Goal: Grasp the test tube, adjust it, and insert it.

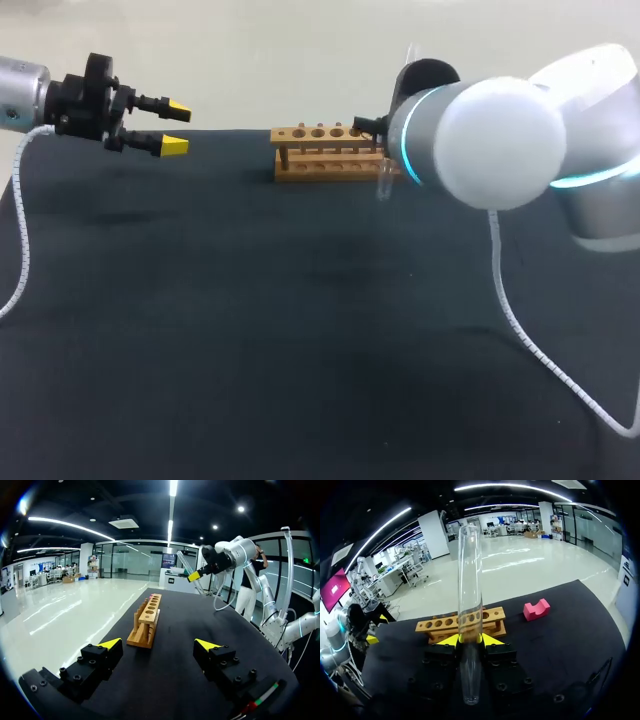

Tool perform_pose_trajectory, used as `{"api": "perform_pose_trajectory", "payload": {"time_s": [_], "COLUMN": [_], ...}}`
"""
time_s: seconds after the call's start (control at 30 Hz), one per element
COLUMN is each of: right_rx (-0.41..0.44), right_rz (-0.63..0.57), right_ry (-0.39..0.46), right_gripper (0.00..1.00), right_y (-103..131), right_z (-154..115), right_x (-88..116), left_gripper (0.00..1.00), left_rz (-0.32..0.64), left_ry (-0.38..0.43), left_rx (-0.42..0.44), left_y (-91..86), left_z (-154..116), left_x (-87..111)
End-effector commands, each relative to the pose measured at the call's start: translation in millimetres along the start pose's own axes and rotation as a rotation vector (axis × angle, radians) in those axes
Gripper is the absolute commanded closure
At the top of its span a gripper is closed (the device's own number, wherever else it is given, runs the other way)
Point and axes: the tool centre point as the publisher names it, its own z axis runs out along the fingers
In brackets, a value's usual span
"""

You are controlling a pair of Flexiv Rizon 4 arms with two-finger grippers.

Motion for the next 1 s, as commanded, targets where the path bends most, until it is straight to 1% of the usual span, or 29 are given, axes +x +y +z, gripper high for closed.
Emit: {"api": "perform_pose_trajectory", "payload": {"time_s": [0.03, 0.9, 1.0], "right_rx": [-0.022, -0.022, -0.007], "right_rz": [-0.001, -0.001, -0.018], "right_ry": [0.000, 0.000, -0.055], "right_gripper": [1.00, 1.00, 1.00], "right_y": [-5.9, -5.9, -4.4], "right_z": [1.6, 1.6, 6.9], "right_x": [-1.2, -1.2, -7.8], "left_gripper": [0.00, 0.00, 0.00], "left_rz": [0.001, 0.001, 0.001], "left_ry": [-0.001, -0.001, -0.001], "left_rx": [0.007, 0.007, 0.007], "left_y": [3.0, 3.0, 3.0], "left_z": [-0.2, -0.2, -0.2], "left_x": [0.6, 0.6, 0.6]}}
